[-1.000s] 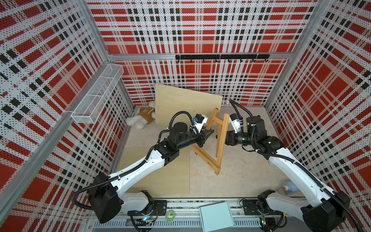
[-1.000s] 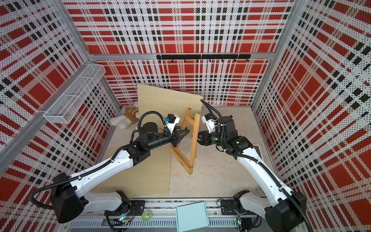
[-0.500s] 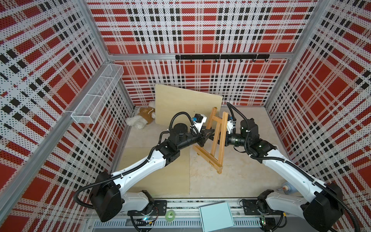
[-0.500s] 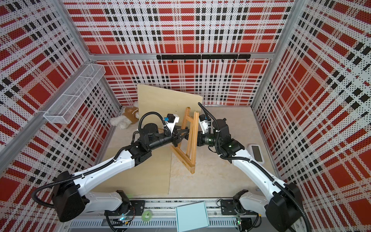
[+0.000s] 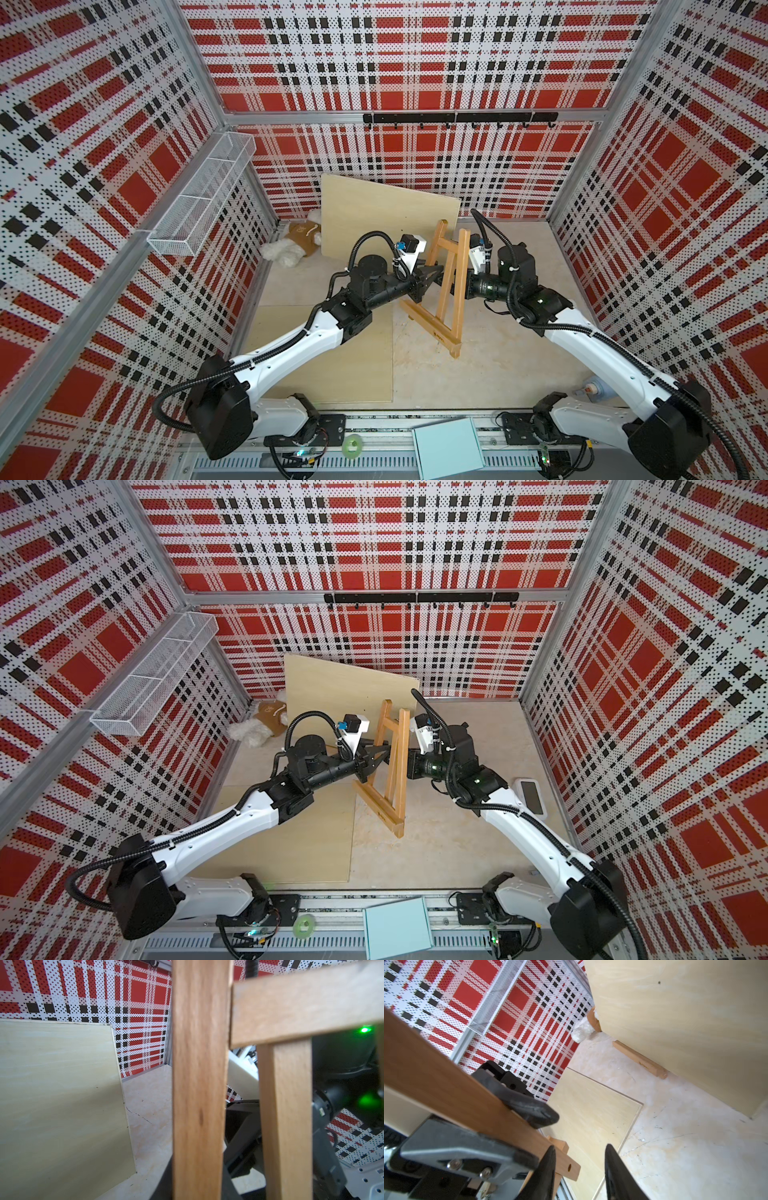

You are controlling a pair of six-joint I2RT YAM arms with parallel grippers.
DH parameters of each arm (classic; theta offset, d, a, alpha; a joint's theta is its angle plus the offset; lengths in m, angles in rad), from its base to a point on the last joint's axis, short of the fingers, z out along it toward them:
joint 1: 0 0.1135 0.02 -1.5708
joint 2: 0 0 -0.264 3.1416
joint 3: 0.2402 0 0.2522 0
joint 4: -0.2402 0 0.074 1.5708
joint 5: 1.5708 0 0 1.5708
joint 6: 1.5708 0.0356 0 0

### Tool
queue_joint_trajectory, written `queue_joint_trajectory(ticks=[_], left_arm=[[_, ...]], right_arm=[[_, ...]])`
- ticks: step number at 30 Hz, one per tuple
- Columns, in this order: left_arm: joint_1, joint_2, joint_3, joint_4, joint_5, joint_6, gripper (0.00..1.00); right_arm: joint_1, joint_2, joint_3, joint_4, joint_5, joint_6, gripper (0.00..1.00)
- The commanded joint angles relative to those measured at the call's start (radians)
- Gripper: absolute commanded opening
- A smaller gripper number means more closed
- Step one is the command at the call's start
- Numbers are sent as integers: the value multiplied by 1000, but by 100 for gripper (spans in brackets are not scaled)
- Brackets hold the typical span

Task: Disassemble the easel
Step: Fold up the easel.

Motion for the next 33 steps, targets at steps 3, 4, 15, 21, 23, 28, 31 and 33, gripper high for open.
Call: queue_joint_trajectory(ticks=[3, 4, 15, 21, 23, 28, 31, 33], left_arm=[[10, -50, -10, 46, -40, -27, 0], [10, -48, -14, 44, -55, -29, 0], [7, -39, -40, 44, -115, -45, 0], [8, -88, -55, 10, -129, -47, 0], [8, -115, -56, -27, -139, -46, 0], [-10, -208, -101, -117, -219, -68, 0], [-64, -264, -147, -169, -314, -75, 0], [-108, -285, -164, -234, -394, -107, 0]], right_arm=[[24, -25, 24, -80, 67, -34, 35], [38, -27, 20, -74, 69, -26, 34], [109, -31, -20, 83, 33, 101, 16], [108, -42, 32, -120, 185, 27, 28], [107, -61, 68, -255, 331, -12, 34], [103, -96, 141, -467, 586, -112, 42], [105, -107, 154, -504, 656, -160, 45], [101, -111, 155, -511, 676, -183, 47]])
